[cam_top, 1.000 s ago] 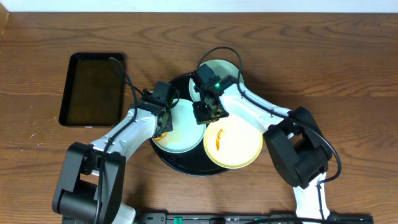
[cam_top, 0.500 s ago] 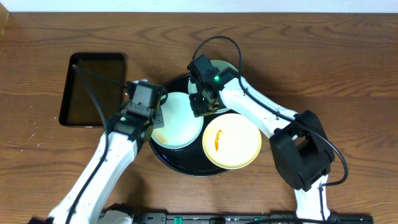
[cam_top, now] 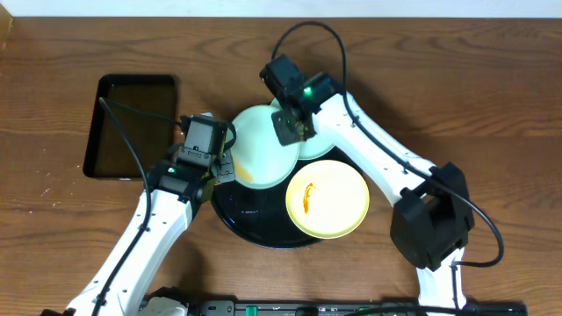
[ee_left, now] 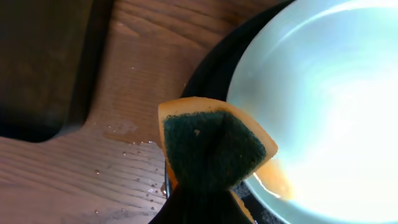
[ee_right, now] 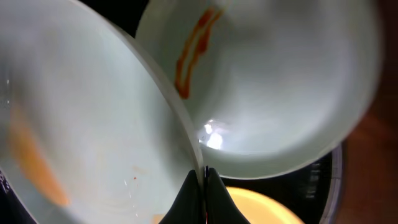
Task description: Clean dirty plates on tray and stack at the side
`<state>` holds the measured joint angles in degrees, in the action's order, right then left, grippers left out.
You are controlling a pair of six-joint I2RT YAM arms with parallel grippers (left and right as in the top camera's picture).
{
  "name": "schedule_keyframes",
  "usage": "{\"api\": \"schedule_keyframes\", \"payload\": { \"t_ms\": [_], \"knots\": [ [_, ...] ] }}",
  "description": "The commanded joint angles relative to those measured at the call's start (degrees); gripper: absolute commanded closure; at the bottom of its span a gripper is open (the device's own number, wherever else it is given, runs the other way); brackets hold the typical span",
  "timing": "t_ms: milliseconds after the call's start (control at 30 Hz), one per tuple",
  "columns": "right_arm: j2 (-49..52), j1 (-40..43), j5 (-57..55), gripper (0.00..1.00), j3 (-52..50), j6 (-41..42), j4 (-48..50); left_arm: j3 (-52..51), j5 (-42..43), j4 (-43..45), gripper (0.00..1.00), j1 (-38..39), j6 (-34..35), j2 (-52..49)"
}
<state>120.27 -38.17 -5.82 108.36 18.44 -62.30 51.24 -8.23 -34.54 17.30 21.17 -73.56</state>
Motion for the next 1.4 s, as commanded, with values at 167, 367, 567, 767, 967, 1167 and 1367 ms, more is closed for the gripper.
{"api": "schedule_keyframes", "payload": {
  "t_ms": [167, 367, 567, 767, 967, 1167, 1367],
  "knots": [
    [-2.0, -1.4, -14.4, 0.99, 7.0, -8.7, -6.5, 0.5, 0.5, -0.1, 0.92, -0.2, 2.5, -0.2],
    [-2.0, -4.0, -25.0, 0.99, 7.0, -10.0, -8.0, 0.5, 0.5, 0.2, 0.92, -0.2, 3.2, -0.2],
    [-2.0, -8.8, -35.5, 0.99, 7.0, -10.0, -7.9, 0.5, 0.5, 0.3, 0.92, -0.2, 3.2, -0.2],
    [-2.0, -11.9, -41.8, 0.99, 7.0, -10.0, -7.6, 0.5, 0.5, 0.3, 0.92, -0.2, 4.5, -0.2],
    [-2.0, -12.5, -42.1, 0.99, 7.0, -9.7, -7.6, 0.5, 0.5, 0.3, 0.92, -0.2, 4.5, -0.2],
    [-2.0, -12.4, -42.1, 0.99, 7.0, -9.7, -7.6, 0.5, 0.5, 0.3, 0.92, -0.2, 4.5, -0.2],
    [-2.0, -12.2, -41.8, 0.99, 7.0, -8.3, -7.5, 0.5, 0.5, 0.2, 0.92, -0.2, 4.5, -0.2]
  ]
}}
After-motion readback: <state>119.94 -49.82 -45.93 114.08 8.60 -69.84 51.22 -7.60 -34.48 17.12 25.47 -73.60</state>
